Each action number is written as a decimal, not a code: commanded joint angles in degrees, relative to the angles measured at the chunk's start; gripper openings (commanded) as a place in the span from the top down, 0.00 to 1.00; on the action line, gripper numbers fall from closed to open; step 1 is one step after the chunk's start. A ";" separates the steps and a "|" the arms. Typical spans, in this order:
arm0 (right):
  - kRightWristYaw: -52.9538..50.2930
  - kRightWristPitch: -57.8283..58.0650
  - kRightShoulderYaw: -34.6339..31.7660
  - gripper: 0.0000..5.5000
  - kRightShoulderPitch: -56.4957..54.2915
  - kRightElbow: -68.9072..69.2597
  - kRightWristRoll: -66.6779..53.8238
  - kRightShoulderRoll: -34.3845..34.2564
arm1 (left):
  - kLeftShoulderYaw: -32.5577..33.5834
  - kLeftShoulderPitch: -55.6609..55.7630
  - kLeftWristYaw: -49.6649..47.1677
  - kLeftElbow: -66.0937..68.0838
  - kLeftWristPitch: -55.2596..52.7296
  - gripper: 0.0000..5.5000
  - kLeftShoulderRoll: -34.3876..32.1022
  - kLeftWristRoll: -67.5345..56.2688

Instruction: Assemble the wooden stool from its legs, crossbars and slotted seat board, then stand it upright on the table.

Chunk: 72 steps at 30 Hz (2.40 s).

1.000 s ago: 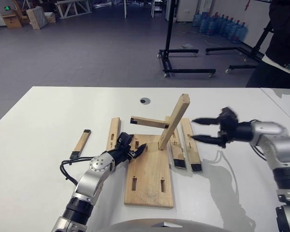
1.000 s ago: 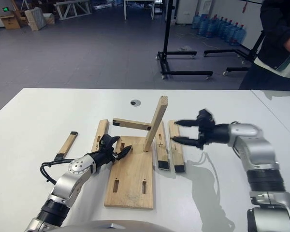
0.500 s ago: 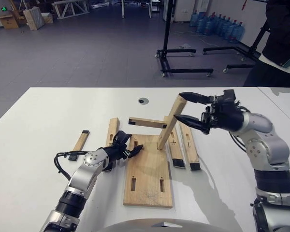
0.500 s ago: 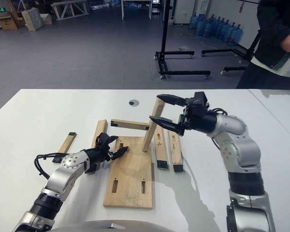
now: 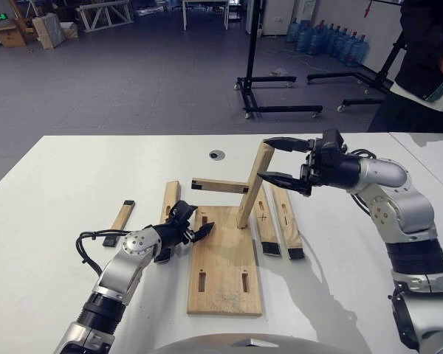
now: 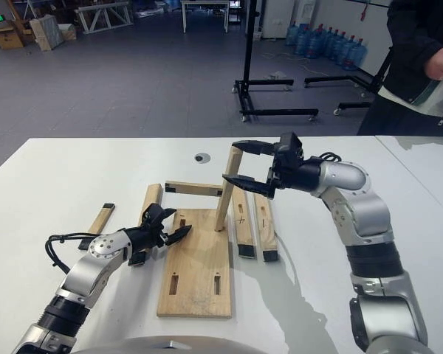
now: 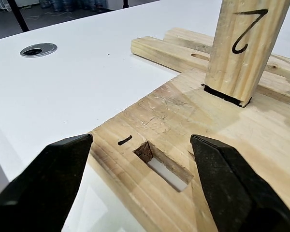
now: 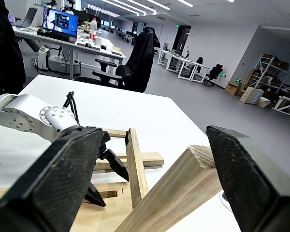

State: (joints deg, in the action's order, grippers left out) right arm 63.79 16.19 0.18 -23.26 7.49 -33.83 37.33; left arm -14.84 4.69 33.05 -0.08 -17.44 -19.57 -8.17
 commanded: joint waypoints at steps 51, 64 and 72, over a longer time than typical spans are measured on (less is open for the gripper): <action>-8.75 2.78 15.52 0.29 9.41 2.71 2.29 -3.41 | -2.73 -4.90 -0.43 1.35 -4.62 0.33 -2.13 2.79; -31.72 0.02 -18.25 0.29 5.31 13.70 -17.82 -8.61 | -2.91 -3.98 -5.70 4.92 -2.96 0.33 2.49 3.55; -60.49 21.05 -11.17 0.29 29.62 18.38 -0.42 -11.10 | -2.15 -4.90 -9.03 3.98 -1.05 0.33 5.65 3.03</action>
State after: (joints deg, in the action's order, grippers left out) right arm 5.70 32.46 -13.34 3.13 22.98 -35.92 25.80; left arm -15.87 3.38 24.64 1.16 -15.40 -13.68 -7.24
